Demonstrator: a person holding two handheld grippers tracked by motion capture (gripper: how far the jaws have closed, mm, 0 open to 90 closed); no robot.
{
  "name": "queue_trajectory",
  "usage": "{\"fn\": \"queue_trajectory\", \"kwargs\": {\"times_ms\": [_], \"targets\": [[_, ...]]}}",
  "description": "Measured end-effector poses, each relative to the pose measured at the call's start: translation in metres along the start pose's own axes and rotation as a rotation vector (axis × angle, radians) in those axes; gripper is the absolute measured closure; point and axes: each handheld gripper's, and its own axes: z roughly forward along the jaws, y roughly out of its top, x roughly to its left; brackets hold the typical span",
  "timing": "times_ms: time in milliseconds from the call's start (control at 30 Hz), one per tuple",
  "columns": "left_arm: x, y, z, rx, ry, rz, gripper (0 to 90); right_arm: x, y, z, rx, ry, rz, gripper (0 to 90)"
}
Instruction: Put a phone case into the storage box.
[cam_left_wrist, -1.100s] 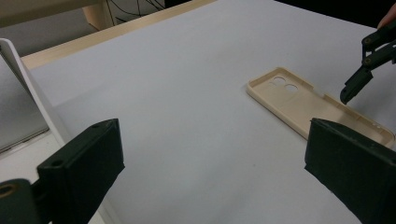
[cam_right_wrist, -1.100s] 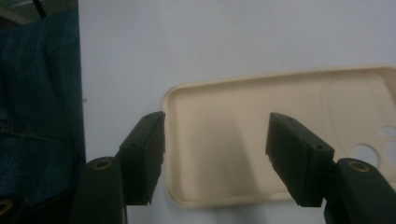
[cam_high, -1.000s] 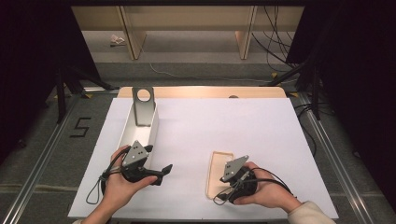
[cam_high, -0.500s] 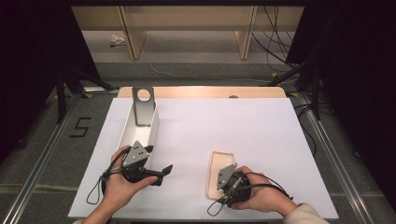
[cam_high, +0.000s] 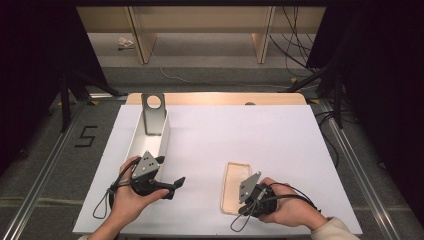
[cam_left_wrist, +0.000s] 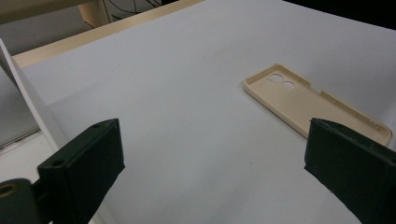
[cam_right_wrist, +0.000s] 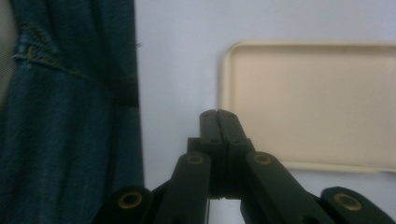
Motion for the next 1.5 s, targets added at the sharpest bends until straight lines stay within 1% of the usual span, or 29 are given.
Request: {"fn": "queue_trajectory", "kwargs": {"times_ms": [33, 67, 100, 133, 200, 300, 333, 433, 467, 500, 533, 600, 633, 700, 767, 833, 867, 967, 1067, 1100, 1133, 1167, 1233, 1267, 1300, 1367, 1400, 1467, 1500], "targets": [[0.000, 0.000, 0.000, 0.000, 0.000, -0.001, 4.1, 0.001, 0.000, 0.002, 0.021, 0.013, -0.001, 90.0], [0.000, 0.000, 0.000, 0.000, 0.001, -0.001, 4.1, 0.002, 0.000, 0.004, 0.046, 0.016, -0.003, 90.0], [0.000, 0.000, 0.000, 0.000, 0.001, -0.001, 4.1, 0.002, 0.000, 0.007, 0.059, 0.023, -0.007, 90.0], [0.000, 0.000, 0.000, 0.000, 0.001, -0.002, 4.1, 0.003, 0.000, 0.008, 0.079, 0.032, -0.001, 90.0], [0.001, 0.000, 0.000, 0.002, 0.000, -0.003, 4.1, 0.003, -0.001, 0.010, 0.104, 0.023, -0.003, 90.0], [0.001, 0.000, 0.000, 0.005, -0.001, -0.001, 4.1, 0.001, -0.002, 0.011, 0.124, 0.014, -0.005, 90.0], [0.001, 0.000, 0.000, 0.005, -0.001, -0.001, 4.1, 0.001, -0.002, 0.011, 0.138, 0.006, 0.010, 90.0], [0.001, -0.001, 0.000, 0.005, -0.001, -0.003, 4.1, -0.001, -0.004, 0.013, 0.149, -0.004, 0.010, 90.0], [0.001, -0.001, 0.000, 0.005, -0.001, -0.003, 4.1, -0.001, -0.005, 0.013, 0.149, -0.011, 0.016, 90.0], [0.001, -0.001, 0.000, 0.005, -0.001, -0.004, 4.1, -0.003, -0.005, 0.012, 0.141, -0.013, 0.011, 90.0], [0.001, -0.001, 0.000, 0.006, -0.001, -0.003, 4.1, -0.003, -0.005, 0.011, 0.152, -0.013, 0.025, 90.0], [0.001, -0.001, 0.001, 0.007, -0.002, -0.002, 4.1, -0.004, -0.005, 0.011, 0.144, -0.016, 0.027, 90.0], [0.001, -0.001, 0.001, 0.007, -0.002, -0.002, 4.1, -0.005, -0.005, 0.011, 0.141, -0.016, 0.020, 90.0], [0.001, -0.001, 0.001, 0.007, -0.002, -0.002, 4.1, -0.004, -0.005, 0.011, 0.149, -0.019, 0.042, 90.0], [0.001, -0.001, 0.000, 0.007, -0.001, -0.003, 4.1, -0.005, -0.006, 0.011, 0.147, -0.032, 0.039, 90.0], [0.001, -0.001, 0.001, 0.007, -0.001, -0.003, 4.1, -0.007, -0.006, 0.010, 0.146, -0.039, 0.046, 90.0], [0.001, -0.001, 0.001, 0.007, -0.001, -0.002, 4.0, -0.007, -0.006, 0.010, 0.151, -0.045, 0.065, 90.0], [0.001, -0.001, 0.001, 0.008, -0.001, -0.002, 4.0, -0.008, -0.007, 0.009, 0.149, -0.058, 0.070, 90.0], [0.001, -0.001, 0.001, 0.009, 0.000, -0.003, 4.1, -0.009, -0.008, 0.009, 0.148, -0.056, 0.056, 90.0], [0.002, -0.001, 0.001, 0.008, -0.001, -0.003, 4.1, -0.009, -0.008, 0.009, 0.144, -0.054, 0.042, 89.3], [0.002, -0.001, 0.001, 0.008, -0.001, -0.004, 4.1, -0.008, -0.007, 0.007, 0.141, -0.048, 0.045, 86.5], [0.002, -0.001, 0.001, 0.007, -0.001, -0.004, 4.1, -0.008, -0.007, 0.006, 0.117, -0.053, 0.020, 83.3], [0.002, -0.001, 0.001, 0.008, -0.001, -0.004, 4.1, -0.007, -0.006, 0.003, 0.071, -0.071, 0.004, 75.7], [0.002, -0.001, 0.001, 0.008, -0.001, -0.005, 4.2, -0.008, -0.005, 0.002, 0.043, -0.083, 0.004, 71.8], [0.002, -0.001, 0.001, 0.008, -0.001, -0.004, 4.2, -0.010, -0.006, 0.000, 0.007, -0.094, 0.008, 66.6], [0.002, -0.001, 0.000, 0.008, -0.001, -0.004, 4.2, -0.013, -0.006, -0.004, -0.068, -0.093, 0.016, 61.2], [0.002, -0.001, 0.000, 0.007, 0.000, -0.004, 4.2, -0.014, -0.006, -0.007, -0.092, -0.112, 0.024, 56.5], [0.002, -0.001, 0.000, 0.007, 0.001, -0.004, 4.3, -0.016, -0.006, -0.012, -0.144, -0.148, 0.043, 51.0], [0.002, -0.002, 0.000, 0.007, 0.000, -0.004, 4.3, -0.017, -0.007, -0.014, -0.175, -0.165, 0.053, 45.5]]}}
